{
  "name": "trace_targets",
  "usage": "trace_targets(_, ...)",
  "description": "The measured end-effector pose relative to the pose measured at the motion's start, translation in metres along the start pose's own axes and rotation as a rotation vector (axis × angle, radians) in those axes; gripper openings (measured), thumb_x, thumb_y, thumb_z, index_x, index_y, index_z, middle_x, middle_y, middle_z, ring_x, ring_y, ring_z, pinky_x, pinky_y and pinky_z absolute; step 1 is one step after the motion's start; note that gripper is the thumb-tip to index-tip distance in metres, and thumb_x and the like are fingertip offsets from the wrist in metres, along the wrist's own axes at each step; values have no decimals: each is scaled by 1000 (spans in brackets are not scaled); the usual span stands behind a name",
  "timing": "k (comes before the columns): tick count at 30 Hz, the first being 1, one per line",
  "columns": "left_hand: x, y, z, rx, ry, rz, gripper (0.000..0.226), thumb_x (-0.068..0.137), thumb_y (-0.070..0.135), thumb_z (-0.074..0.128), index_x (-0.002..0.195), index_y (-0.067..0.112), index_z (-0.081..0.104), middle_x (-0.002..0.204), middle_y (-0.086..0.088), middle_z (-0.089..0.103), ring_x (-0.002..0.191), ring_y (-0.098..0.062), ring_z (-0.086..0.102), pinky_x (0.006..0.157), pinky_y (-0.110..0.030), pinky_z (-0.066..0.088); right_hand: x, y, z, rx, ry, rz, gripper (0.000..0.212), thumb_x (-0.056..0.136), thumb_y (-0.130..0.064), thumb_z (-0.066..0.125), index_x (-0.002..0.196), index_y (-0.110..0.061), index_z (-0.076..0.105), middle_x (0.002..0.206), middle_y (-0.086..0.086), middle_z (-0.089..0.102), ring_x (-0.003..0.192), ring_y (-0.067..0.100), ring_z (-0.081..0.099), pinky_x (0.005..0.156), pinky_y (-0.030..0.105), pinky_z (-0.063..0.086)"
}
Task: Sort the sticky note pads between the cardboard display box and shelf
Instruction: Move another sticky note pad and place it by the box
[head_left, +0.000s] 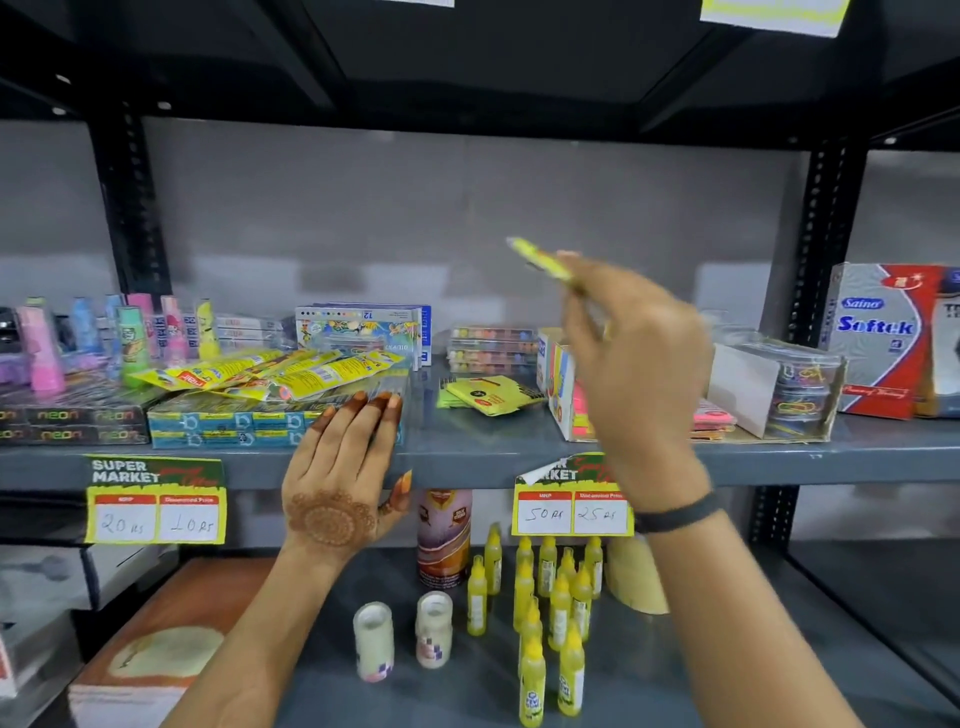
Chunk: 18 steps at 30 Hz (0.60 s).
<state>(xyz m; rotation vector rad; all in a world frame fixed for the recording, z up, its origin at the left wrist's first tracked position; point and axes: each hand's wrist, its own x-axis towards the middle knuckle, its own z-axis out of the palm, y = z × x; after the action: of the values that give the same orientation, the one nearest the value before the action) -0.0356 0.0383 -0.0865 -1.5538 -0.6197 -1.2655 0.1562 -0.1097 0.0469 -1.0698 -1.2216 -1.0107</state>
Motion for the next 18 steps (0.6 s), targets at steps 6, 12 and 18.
trace_targets(6, 0, 0, 0, -5, -7, -1, 54, 97, 35, 33, 131, -1, 54, 120, -19, 62, 116, -33, 53, 103, -41, 37, -23, 71, -22, -318, -239, 290, 17, 89, -9, 57, 100, -10, 71, 78, 22, 71, 66, 39, 63, 54, 32, 40)
trace_targets(12, -1, 0, 1, -2, -14, -7, 55, 97, 36, 33, 131, -1, 55, 120, -19, 62, 115, -33, 53, 101, -42, 38, -41, 89, -27, -356, -679, 317, 22, 86, -1, 54, 99, -7, 70, 82, 24, 70, 72, 39, 60, 57, 35, 45)
trace_targets(18, 0, -1, 1, 7, -9, -3, 54, 97, 35, 33, 130, -1, 55, 119, -19, 62, 116, -32, 52, 103, -41, 37, -26, 80, -28, -286, -849, 361, 34, 84, 1, 49, 113, -8, 65, 103, 23, 68, 90, 39, 59, 72, 34, 47)
